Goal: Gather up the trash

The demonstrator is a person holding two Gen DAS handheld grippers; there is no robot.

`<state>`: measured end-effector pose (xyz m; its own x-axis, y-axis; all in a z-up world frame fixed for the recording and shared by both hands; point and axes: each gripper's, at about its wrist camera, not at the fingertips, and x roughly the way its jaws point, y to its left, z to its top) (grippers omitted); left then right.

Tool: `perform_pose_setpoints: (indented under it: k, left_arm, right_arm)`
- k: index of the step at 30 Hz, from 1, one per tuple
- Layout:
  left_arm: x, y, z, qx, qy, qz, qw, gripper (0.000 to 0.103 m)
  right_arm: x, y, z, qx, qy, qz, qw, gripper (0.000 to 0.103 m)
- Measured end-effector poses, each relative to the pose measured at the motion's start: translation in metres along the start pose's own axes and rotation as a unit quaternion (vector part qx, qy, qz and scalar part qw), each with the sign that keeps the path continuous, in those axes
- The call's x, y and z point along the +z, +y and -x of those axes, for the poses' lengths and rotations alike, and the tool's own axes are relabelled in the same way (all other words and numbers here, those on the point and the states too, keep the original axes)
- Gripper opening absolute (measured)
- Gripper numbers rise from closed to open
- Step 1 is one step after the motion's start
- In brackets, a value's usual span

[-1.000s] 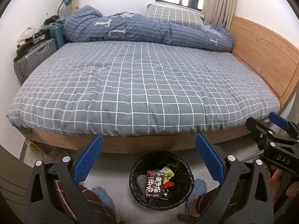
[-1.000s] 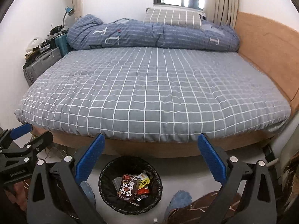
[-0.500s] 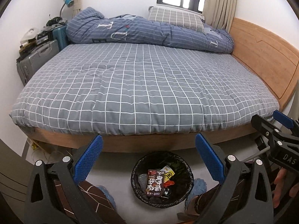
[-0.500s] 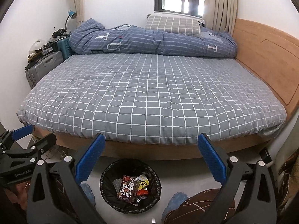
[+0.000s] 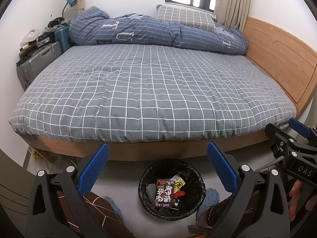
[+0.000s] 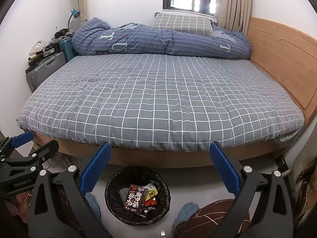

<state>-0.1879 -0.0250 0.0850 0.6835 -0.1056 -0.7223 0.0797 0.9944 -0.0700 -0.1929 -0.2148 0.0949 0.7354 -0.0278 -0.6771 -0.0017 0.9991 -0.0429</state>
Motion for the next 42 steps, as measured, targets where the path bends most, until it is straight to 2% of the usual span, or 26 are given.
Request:
perform_pose_setpoints:
  k: [9, 20, 32, 38, 42]
  left_arm:
    - [0.0012, 0.0008, -0.0012, 0.003, 0.003, -0.001, 1.0, 0.097]
    - [0.0023, 0.0026, -0.0026, 0.024, 0.006, -0.001, 0.9997, 0.097]
    - [0.0013, 0.0044, -0.0044, 0.031, 0.009, -0.003, 0.9995, 0.097]
    - [-0.0025, 0.0047, -0.0067, 0.021, 0.014, -0.001, 0.9997, 0.097]
    - [-0.0019, 0.0044, -0.0068, 0.03, 0.011, -0.005, 0.9995, 0.097]
  right_arm:
    - [-0.0006, 0.0001, -0.0015, 0.001, 0.002, 0.001, 1.0, 0.095]
    - [-0.0025, 0.0026, -0.0038, 0.002, 0.003, 0.002, 1.0, 0.095]
    - [-0.0054, 0.0063, -0.0056, 0.004, 0.005, 0.005, 1.0, 0.095]
    - [-0.0057, 0.0051, -0.0062, 0.006, 0.005, 0.004, 1.0, 0.095]
    - [-0.0057, 0.0043, -0.0062, 0.007, 0.006, 0.004, 1.0, 0.095]
